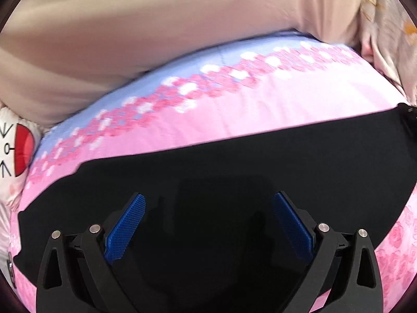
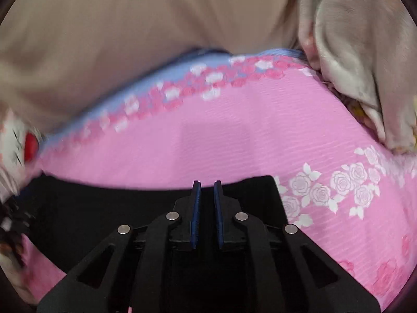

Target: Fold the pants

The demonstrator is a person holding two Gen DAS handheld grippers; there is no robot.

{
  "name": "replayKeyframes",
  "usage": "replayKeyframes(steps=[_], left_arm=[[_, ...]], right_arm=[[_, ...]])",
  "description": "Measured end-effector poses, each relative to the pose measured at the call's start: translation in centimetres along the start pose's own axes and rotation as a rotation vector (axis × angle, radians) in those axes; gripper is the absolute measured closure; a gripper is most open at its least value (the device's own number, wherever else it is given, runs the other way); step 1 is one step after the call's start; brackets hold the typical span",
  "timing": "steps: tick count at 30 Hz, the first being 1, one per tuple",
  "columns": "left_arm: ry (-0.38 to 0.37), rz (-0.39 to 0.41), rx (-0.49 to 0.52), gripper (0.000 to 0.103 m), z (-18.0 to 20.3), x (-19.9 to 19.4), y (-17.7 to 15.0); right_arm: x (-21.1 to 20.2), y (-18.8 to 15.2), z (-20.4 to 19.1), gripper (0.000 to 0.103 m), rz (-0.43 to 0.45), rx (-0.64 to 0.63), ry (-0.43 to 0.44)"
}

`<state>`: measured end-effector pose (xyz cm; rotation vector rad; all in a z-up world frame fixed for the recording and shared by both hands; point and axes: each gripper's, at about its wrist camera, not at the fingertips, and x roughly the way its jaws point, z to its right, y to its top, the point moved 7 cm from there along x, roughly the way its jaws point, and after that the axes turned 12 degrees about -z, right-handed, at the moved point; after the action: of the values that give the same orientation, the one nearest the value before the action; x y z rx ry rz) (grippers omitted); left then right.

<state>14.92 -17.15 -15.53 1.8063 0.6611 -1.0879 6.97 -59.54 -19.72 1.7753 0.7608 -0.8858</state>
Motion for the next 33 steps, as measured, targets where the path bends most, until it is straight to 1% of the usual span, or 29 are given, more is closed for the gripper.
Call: replayKeyframes(steps=[1, 2, 3, 4, 5, 6, 7, 8, 9, 11, 13, 14, 15, 16, 17, 18, 19, 20, 22, 23, 24, 25, 29, 31, 33], left_arm=[[-0.003, -0.003, 0.006, 0.006, 0.4, 0.0, 0.0], [-0.004, 0.000, 0.013, 0.006, 0.8, -0.1, -0.1], [-0.001, 0.005, 0.020, 0.006, 1.0, -0.3, -0.1], [0.003, 0.012, 0.027, 0.006, 1.2, -0.6, -0.2], [0.001, 0.016, 0.029, 0.006, 1.5, -0.8, -0.4], [-0.005, 0.015, 0.029, 0.006, 1.7, -0.7, -0.4], [-0.018, 0.008, 0.029, 0.006, 2.1, -0.7, -0.6], [-0.030, 0.001, 0.031, 0.006, 2.5, -0.6, -0.8], [-0.038, -0.005, 0.037, 0.006, 3.0, -0.5, -0.9], [-0.046, -0.010, 0.055, 0.006, 4.1, -0.4, -1.2], [-0.053, -0.006, 0.073, 0.006, 5.2, -0.6, -1.4], [-0.058, -0.004, 0.082, 0.006, 5.5, -0.7, -1.5], [-0.061, -0.002, 0.088, 0.006, 5.8, -0.9, -1.7], [-0.063, 0.002, 0.090, 0.006, 5.9, -1.1, -1.8], [-0.062, 0.005, 0.089, 0.006, 5.9, -1.3, -2.0], [-0.061, 0.007, 0.086, 0.006, 5.8, -1.4, -2.1], [-0.062, 0.007, 0.079, 0.006, 5.6, -1.6, -2.3], [-0.064, 0.004, 0.073, 0.006, 5.4, -1.6, -2.5], [-0.070, 0.000, 0.059, 0.006, 4.8, -1.7, -2.9], [-0.072, -0.003, 0.055, 0.006, 4.4, -1.7, -3.2], [-0.072, -0.005, 0.051, 0.006, 4.2, -1.7, -3.4], [-0.070, -0.005, 0.046, 0.006, 3.7, -1.7, -3.7], [-0.055, 0.006, 0.016, 0.006, 1.7, -1.9, -4.4], [-0.045, 0.015, -0.003, 0.006, 0.3, -2.1, -4.8], [-0.041, 0.023, -0.024, 0.006, -1.0, -2.2, -5.2]], right_arm=[[-0.6, -0.1, 1.0, 0.098, 0.008, 0.070, 0.081], [-1.6, -0.2, 2.2, 0.095, 0.027, 0.127, 0.101], [-3.3, -0.7, 3.4, 0.087, 0.069, 0.151, 0.061], [-4.7, -1.3, 4.1, 0.070, 0.094, 0.154, 0.029], [-5.7, -2.4, 4.5, 0.051, 0.106, 0.158, 0.022], [-6.7, -3.7, 5.0, 0.014, 0.122, 0.172, 0.027], [-7.2, -4.7, 5.2, 0.013, 0.134, 0.174, 0.044], [-7.3, -6.0, 5.1, 0.013, 0.117, 0.170, 0.078], [-7.0, -6.2, 4.9, 0.013, 0.105, 0.176, 0.087], [-6.3, -7.5, 4.6, 0.013, 0.083, 0.187, 0.093], [-4.6, -8.4, 4.5, 0.016, 0.037, 0.206, 0.087], [-3.9, -8.2, 3.8, 0.017, 0.024, 0.210, 0.085], [-3.9, -8.1, 3.4, 0.020, 0.033, 0.200, 0.082], [-3.8, -8.1, 3.2, 0.033, 0.026, 0.200, 0.101], [-3.7, -7.9, 3.1, 0.035, 0.024, 0.209, 0.100], [-3.6, -7.8, 3.1, 0.040, 0.028, 0.216, 0.089], [-3.5, -7.7, 3.0, 0.050, 0.024, 0.216, 0.075], [-3.4, -7.8, 3.3, 0.054, 0.023, 0.230, 0.062], [-3.3, -7.8, 3.7, 0.071, 0.026, 0.261, 0.085], [-3.3, -7.9, 3.8, 0.073, 0.027, 0.273, 0.105], [-3.3, -8.1, 3.8, 0.078, 0.026, 0.287, 0.134], [-3.3, -8.1, 3.6, 0.081, 0.025, 0.300, 0.160], [-4.2, -7.6, 1.6, 0.082, 0.060, 0.322, 0.229], [-5.4, -6.7, -1.0, 0.083, 0.088, 0.297, 0.277], [-6.4, -5.6, -4.5, 0.083, 0.099, 0.249, 0.323]])
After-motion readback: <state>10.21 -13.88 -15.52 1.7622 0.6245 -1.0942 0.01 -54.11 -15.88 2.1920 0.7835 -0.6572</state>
